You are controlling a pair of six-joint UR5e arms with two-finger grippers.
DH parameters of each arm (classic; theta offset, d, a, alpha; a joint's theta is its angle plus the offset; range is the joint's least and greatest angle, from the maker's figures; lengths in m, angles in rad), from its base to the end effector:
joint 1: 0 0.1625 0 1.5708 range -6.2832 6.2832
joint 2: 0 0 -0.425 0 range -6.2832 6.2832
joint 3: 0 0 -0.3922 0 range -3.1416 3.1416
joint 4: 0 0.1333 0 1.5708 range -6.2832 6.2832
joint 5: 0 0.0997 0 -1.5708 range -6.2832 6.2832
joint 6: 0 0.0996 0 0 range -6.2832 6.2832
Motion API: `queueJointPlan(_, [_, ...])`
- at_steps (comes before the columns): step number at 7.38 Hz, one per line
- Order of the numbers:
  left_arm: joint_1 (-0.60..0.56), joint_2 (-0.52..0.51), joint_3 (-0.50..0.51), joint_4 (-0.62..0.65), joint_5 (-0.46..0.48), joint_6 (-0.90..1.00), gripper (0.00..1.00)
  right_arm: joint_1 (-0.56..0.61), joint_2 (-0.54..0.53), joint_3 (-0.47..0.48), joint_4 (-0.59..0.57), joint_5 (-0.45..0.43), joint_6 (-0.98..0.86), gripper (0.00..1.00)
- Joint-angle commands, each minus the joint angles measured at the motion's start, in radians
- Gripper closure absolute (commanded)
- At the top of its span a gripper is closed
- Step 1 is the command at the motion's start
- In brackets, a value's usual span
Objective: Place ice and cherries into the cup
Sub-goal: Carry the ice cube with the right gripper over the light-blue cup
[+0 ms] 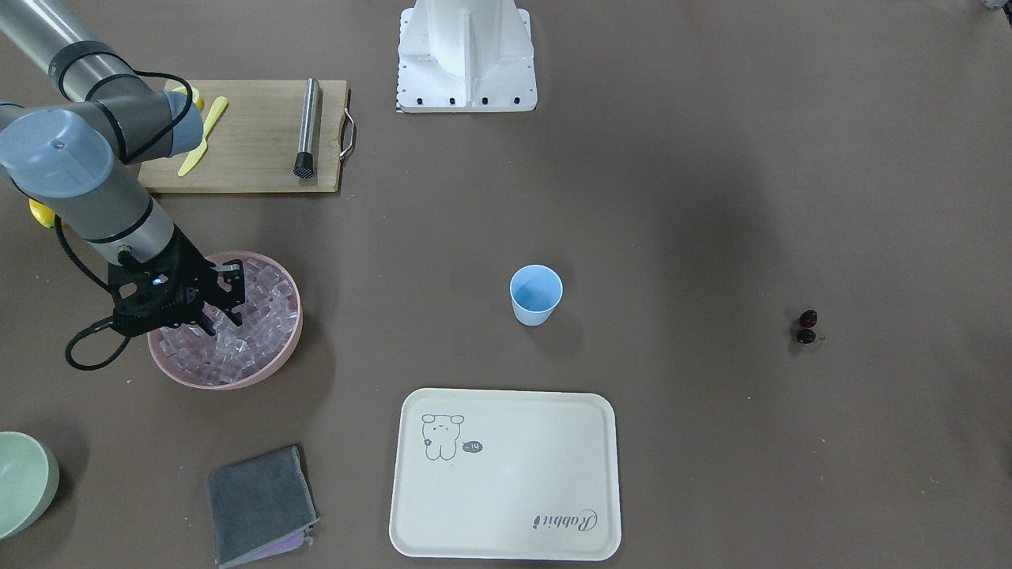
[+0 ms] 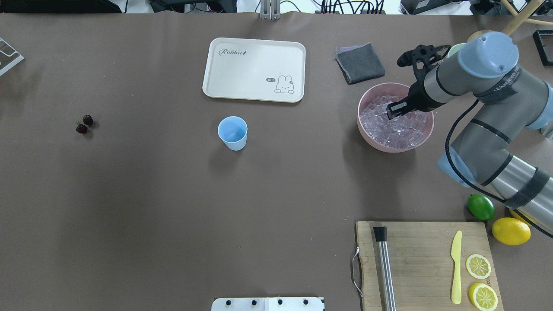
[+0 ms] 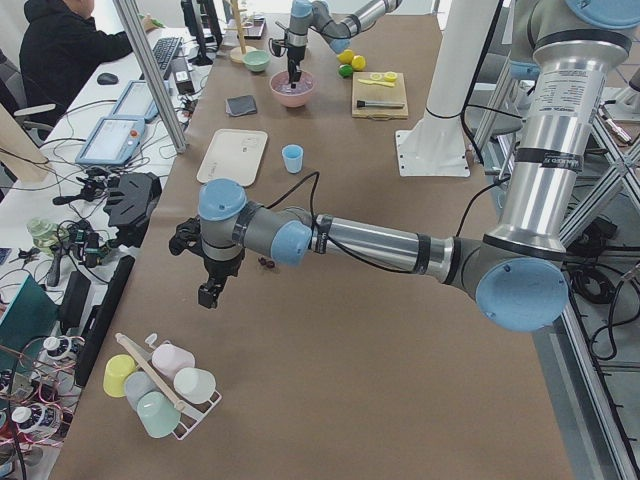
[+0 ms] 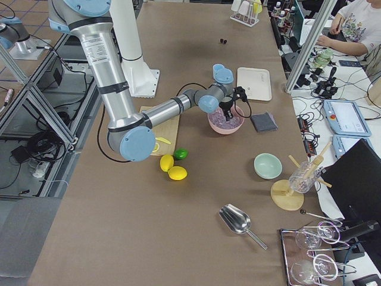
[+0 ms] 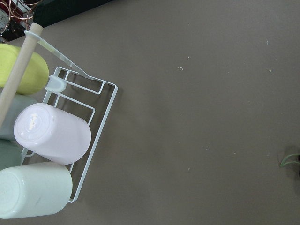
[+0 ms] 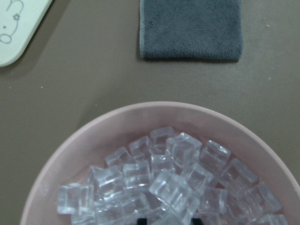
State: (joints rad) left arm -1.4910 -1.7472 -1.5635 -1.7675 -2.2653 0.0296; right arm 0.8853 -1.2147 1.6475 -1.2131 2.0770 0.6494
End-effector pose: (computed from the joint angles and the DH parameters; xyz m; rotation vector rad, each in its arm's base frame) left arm -0.0230 -0.5854 0.5507 0.3341 0.6963 0.2309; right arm -0.3370 -0.5463 0.3868 0.3108 -0.8556 -0.2336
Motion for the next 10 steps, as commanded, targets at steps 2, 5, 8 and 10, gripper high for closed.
queueJointPlan(2, [0.000, 0.000, -0.001, -0.001, 0.000, -0.002, 0.02, -0.021, 0.278, 0.020, -0.343, 0.022, 0.044, 1.00])
queueJointPlan(5, [0.000, 0.000, -0.015, -0.001, -0.002, -0.001, 0.02, -0.142, 0.600, -0.186, -0.369, -0.092, 0.307, 1.00])
queueJointPlan(8, [0.000, 0.002, -0.017, -0.007, -0.006, -0.004, 0.02, -0.256, 0.779, -0.406, -0.329, -0.227, 0.398, 1.00])
queueJointPlan(10, [0.000, 0.000, -0.015, -0.007, -0.007, -0.002, 0.02, -0.316, 0.765, -0.431, -0.289, -0.296, 0.424, 1.00])
